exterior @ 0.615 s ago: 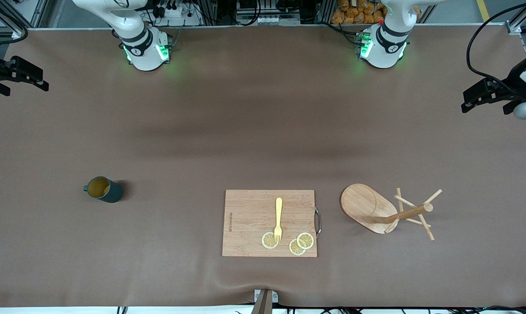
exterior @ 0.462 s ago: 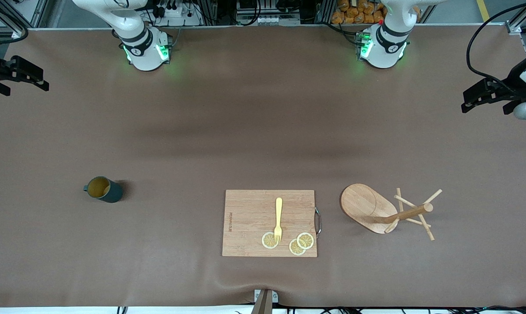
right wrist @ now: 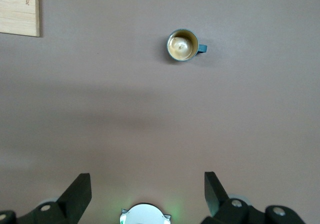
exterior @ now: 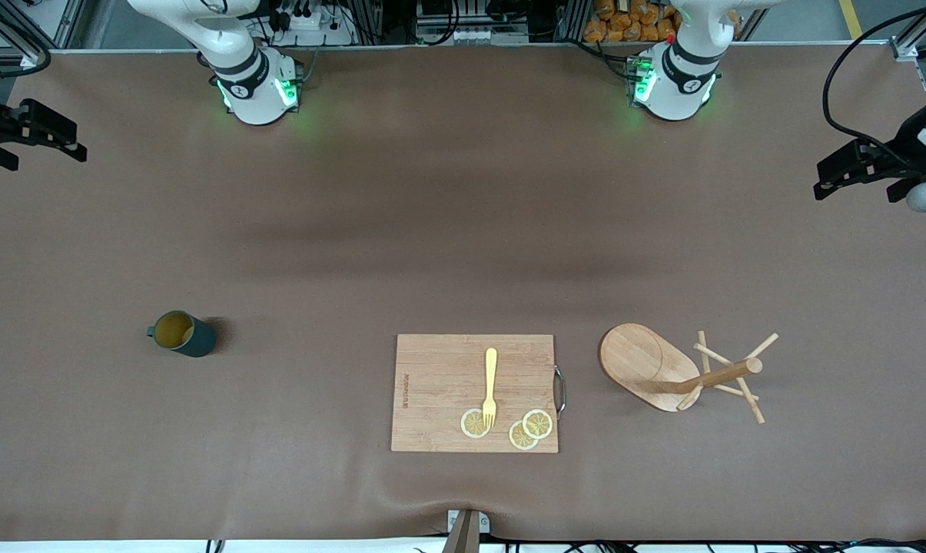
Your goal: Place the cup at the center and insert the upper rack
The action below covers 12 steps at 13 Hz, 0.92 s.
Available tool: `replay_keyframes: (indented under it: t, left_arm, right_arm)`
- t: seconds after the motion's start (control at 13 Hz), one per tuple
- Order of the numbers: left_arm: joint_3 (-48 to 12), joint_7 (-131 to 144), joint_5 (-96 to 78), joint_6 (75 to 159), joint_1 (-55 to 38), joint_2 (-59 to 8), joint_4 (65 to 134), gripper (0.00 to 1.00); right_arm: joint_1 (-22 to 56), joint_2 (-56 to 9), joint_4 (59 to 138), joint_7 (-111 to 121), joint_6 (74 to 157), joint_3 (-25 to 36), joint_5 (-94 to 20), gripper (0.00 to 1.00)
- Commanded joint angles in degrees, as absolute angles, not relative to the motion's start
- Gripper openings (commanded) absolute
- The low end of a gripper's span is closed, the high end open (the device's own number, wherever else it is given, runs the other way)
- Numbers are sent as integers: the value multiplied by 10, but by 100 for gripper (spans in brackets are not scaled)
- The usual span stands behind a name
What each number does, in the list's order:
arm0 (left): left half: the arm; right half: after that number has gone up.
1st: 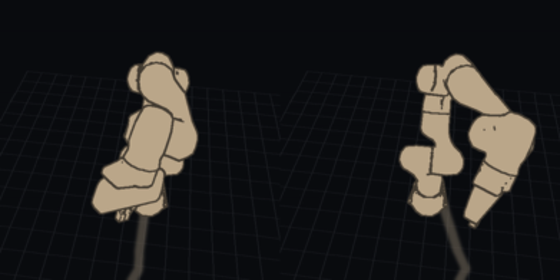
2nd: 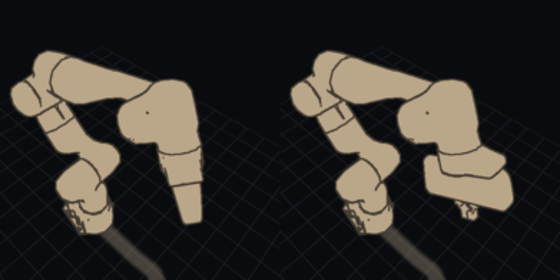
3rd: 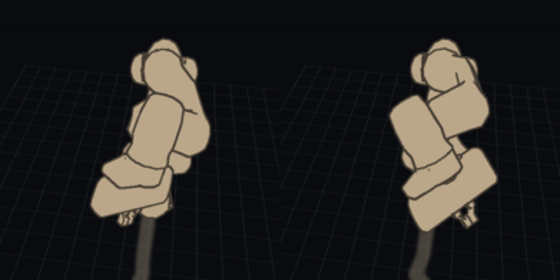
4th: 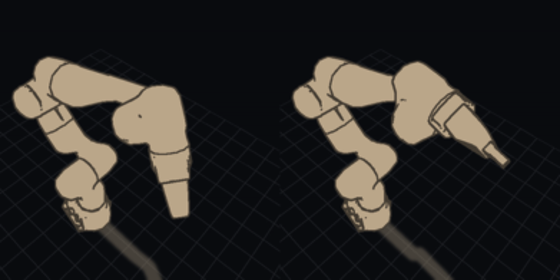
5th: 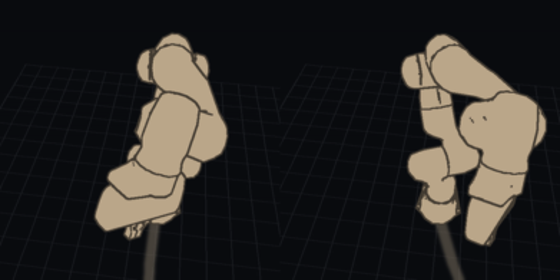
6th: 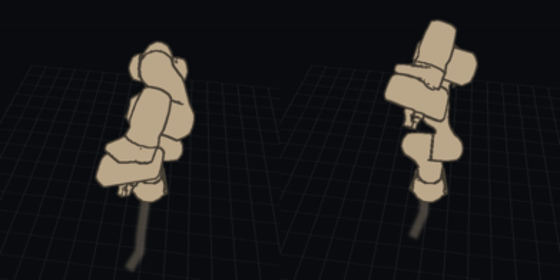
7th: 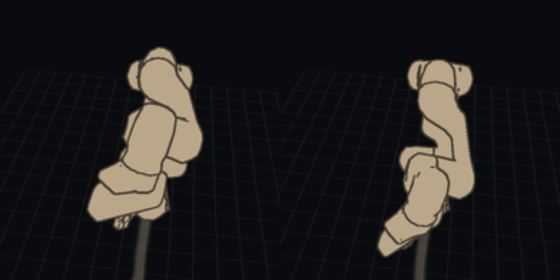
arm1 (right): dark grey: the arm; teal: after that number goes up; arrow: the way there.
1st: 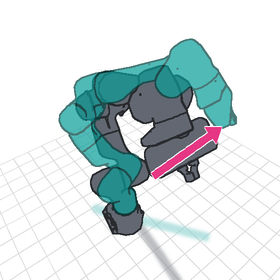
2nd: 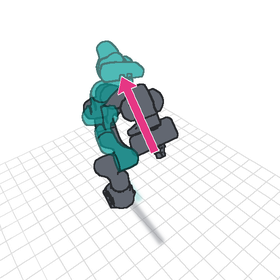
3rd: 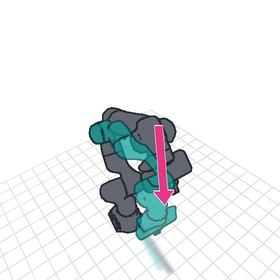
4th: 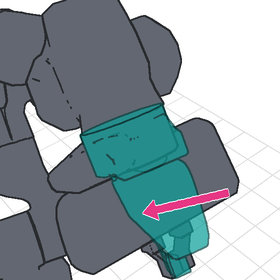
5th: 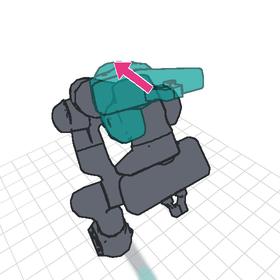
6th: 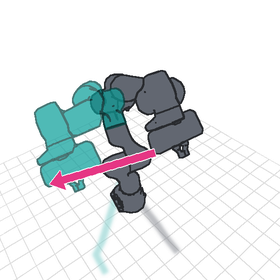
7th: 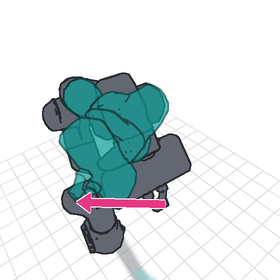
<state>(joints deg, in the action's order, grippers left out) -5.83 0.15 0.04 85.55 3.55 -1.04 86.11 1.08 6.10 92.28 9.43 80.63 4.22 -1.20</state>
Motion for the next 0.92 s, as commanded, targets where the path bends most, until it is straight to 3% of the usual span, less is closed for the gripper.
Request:
replay_keyframes:
  t: [0.0, 0.31, 0.85]
  left_arm:
    - [-62, 12, -7, 846, 39, -18, 849, 100]
    - [-62, 11, -9, 846, 42, -18, 853, 100]
    - [-61, 12, -3, 848, 39, -19, 851, 100]
  right_arm:
    - [6, 72, 934, 86, 810, 35, -6, 100]
    - [6, 52, 926, 86, 819, 35, -6, 100]
    - [6, -117, 929, 84, 987, 35, -9, 100]
